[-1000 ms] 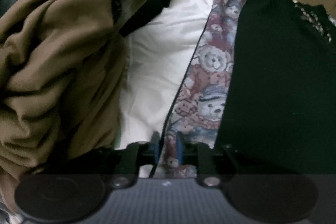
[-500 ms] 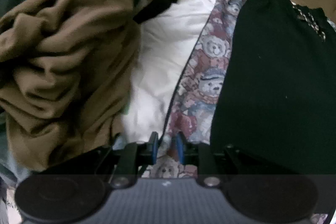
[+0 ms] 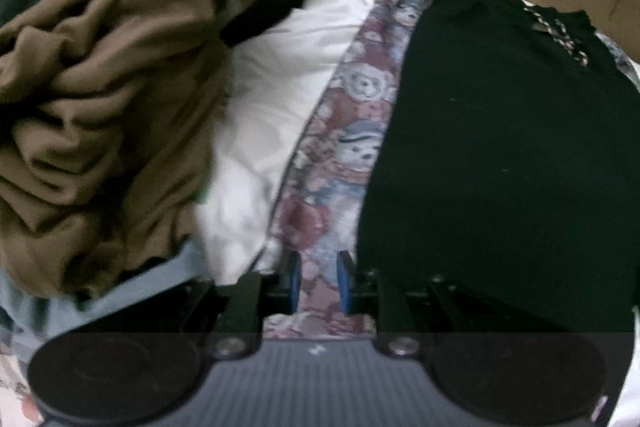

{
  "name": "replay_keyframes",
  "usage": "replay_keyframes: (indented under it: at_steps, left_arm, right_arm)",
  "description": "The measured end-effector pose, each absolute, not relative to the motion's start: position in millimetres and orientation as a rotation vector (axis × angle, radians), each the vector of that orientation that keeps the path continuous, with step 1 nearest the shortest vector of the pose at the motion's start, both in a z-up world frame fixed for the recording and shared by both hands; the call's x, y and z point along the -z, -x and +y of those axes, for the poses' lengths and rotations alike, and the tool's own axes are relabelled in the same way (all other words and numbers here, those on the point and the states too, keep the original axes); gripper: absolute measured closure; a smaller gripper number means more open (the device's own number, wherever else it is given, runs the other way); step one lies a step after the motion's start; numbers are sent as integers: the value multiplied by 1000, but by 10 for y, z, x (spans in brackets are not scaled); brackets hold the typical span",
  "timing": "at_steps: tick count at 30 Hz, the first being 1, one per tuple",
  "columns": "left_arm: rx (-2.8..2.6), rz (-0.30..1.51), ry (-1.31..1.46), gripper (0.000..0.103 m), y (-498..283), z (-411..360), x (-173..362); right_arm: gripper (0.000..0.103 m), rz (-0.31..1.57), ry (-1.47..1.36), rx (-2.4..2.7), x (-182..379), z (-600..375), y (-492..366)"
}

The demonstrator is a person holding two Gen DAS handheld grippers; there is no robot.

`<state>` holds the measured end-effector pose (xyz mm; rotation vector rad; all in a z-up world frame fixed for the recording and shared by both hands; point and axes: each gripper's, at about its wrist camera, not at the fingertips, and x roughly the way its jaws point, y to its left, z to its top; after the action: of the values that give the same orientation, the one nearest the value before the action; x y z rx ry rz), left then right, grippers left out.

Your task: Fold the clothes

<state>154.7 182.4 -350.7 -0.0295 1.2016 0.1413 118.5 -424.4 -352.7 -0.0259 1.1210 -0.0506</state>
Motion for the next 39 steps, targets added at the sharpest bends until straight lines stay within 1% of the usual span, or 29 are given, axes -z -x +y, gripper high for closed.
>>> replay_keyframes:
  at_steps: [2, 5, 9, 12, 22, 26, 30, 32, 34, 35, 38, 39]
  left_arm:
    - [-137, 1215, 31, 83, -1548, 1815, 3567]
    - [-164, 1251, 9, 83, -1517, 1883, 3680]
    - [-171, 1303, -27, 82, -1556, 2068, 3713]
    - [-149, 1329, 2, 82, -1615, 2195, 3711]
    - [-164, 1332, -26, 82, -1796, 2195, 3644]
    - [-162, 1318, -39, 82, -1878, 2178, 3515]
    - [-140, 1263, -43, 82, -1988, 2173, 3220]
    - [-121, 1221, -70, 80, -2017, 2115, 3053]
    - [-115, 1196, -88, 80, -2042, 2047, 2905]
    - [-111, 1182, -81, 80, -2029, 2028, 2808]
    - [-97, 1146, -50, 79, -1975, 1964, 2544]
    - [-92, 1139, -43, 79, -1976, 1956, 2475]
  right_arm:
    - [61, 1129, -10, 52, 3594, -4223, -1197]
    - [61, 1168, 13, 46, 3714, -4199, -1179]
    - [61, 1214, 39, 88, 3728, -4236, -1171]
    - [61, 1236, 5, 117, 3657, -4232, -1206]
    - [61, 1189, -125, 75, 3292, -4018, -1542]
    - [60, 1163, -194, 57, 2986, -3957, -1683]
    - [58, 1157, -250, 21, 2621, -3906, -1862]
    - [56, 1177, -220, 4, 2419, -3855, -1952]
    - [56, 1182, -171, 12, 2163, -3807, -2003]
    - [54, 1179, -155, 14, 2021, -3795, -2018]
    - [53, 1170, -149, -28, 1575, -3807, -2041]
    - [50, 1168, -133, -25, 1419, -3809, -2042]
